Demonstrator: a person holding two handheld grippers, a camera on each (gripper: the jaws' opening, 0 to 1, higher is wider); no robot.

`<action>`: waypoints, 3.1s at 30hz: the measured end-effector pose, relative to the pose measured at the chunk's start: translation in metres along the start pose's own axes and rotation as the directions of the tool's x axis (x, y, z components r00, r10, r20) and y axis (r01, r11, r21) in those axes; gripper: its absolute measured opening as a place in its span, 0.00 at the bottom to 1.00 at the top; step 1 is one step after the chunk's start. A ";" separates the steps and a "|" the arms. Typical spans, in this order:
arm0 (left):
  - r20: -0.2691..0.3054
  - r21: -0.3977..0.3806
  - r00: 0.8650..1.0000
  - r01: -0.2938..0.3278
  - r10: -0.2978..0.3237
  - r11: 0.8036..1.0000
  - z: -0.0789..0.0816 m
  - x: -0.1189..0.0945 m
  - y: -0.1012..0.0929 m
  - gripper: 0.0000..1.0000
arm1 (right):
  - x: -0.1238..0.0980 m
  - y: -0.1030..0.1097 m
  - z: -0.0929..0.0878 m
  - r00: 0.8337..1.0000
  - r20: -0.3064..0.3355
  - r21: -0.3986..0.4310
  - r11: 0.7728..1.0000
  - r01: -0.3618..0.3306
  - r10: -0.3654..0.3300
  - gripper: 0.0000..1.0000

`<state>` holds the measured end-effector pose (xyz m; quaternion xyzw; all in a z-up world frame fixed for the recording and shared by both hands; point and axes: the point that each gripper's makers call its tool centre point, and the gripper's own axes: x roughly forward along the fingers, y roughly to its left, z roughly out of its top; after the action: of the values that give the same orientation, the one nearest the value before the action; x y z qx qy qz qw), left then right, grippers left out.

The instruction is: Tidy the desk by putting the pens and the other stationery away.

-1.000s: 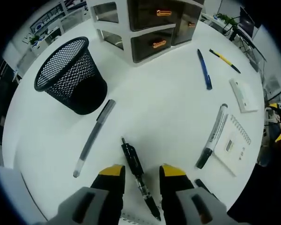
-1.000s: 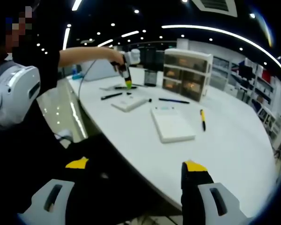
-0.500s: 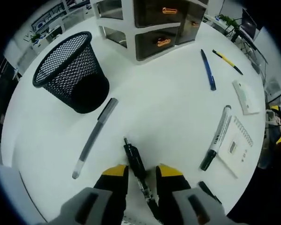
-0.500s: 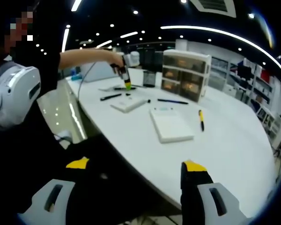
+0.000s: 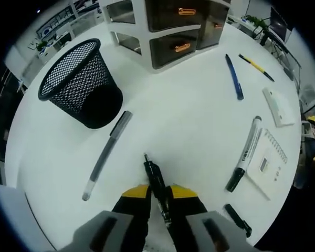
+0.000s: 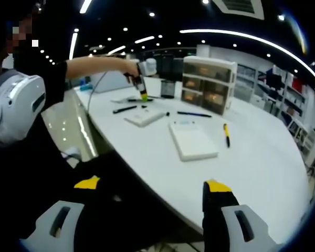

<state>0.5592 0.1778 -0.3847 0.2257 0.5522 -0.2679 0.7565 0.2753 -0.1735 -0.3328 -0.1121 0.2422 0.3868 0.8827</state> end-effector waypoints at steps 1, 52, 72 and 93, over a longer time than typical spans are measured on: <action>0.003 -0.002 1.000 -0.001 0.001 1.000 -0.001 0.000 -0.001 0.14 | 0.000 0.001 0.001 1.000 0.002 -0.001 1.000 -0.001 0.001 0.74; 0.559 -0.078 0.827 0.127 -0.062 0.989 0.017 -0.087 -0.002 0.10 | -0.004 0.015 0.012 0.999 0.042 -0.003 1.000 0.004 -0.004 0.73; 0.829 -0.080 0.558 0.182 -0.036 0.980 0.007 -0.155 -0.019 0.10 | -0.006 0.018 0.030 0.993 0.116 0.011 1.000 0.028 -0.029 0.73; 0.942 -0.035 0.335 0.164 -0.023 0.986 0.010 -0.190 -0.049 0.10 | -0.013 0.011 0.053 0.958 0.263 0.051 0.994 0.101 -0.111 0.71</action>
<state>0.4875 0.1640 -0.2018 -0.0478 0.0452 -0.3571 0.9318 0.2777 -0.1538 -0.2813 -0.0555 0.1225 0.3462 0.9285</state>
